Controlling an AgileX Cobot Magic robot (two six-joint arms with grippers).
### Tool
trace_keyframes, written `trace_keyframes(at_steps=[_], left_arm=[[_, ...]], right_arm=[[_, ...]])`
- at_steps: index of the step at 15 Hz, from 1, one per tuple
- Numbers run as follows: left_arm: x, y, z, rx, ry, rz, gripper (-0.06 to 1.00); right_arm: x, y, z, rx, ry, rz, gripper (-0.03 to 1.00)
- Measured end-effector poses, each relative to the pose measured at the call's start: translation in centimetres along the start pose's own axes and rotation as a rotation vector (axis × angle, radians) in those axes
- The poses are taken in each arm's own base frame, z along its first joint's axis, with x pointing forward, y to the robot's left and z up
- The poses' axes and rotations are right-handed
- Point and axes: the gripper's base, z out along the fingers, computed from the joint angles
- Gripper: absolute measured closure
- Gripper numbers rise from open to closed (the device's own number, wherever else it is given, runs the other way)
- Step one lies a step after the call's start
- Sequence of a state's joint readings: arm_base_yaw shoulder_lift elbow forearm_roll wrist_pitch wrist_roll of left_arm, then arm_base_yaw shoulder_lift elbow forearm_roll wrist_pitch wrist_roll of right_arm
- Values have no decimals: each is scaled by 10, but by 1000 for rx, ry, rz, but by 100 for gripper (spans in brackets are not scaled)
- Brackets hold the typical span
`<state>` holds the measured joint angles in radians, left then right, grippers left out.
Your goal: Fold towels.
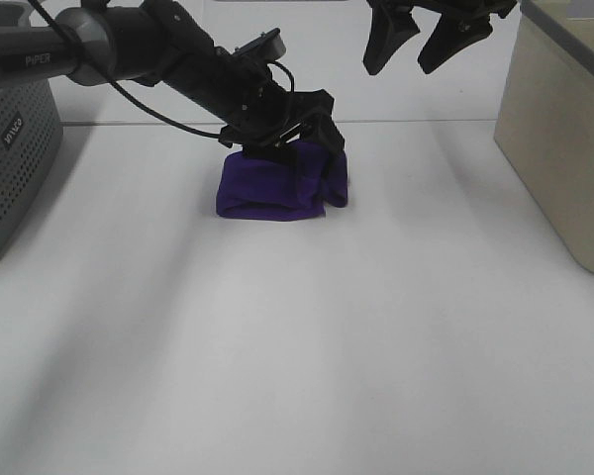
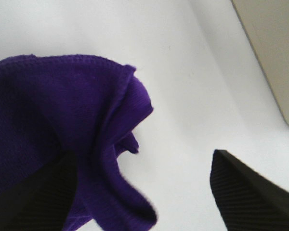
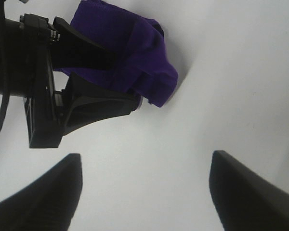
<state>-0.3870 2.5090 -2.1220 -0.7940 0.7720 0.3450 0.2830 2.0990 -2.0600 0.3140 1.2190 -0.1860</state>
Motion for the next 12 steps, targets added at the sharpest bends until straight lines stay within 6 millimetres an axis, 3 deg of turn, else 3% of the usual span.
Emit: trace_keyframes(at_steps=[5, 7, 9, 12], left_arm=[[-15, -16, -7, 113, -89, 3, 23], [-28, -16, -22, 120, -106, 40, 23], [-42, -3, -45, 25, -88, 72, 23], [-50, 7, -89, -279, 32, 152, 23]], right_arm=[[-1, 6, -22, 5, -43, -14, 24], [-1, 7, -24, 6, -46, -15, 24], [-1, 7, -25, 9, -48, -17, 24], [-1, 7, -29, 22, -55, -19, 24]])
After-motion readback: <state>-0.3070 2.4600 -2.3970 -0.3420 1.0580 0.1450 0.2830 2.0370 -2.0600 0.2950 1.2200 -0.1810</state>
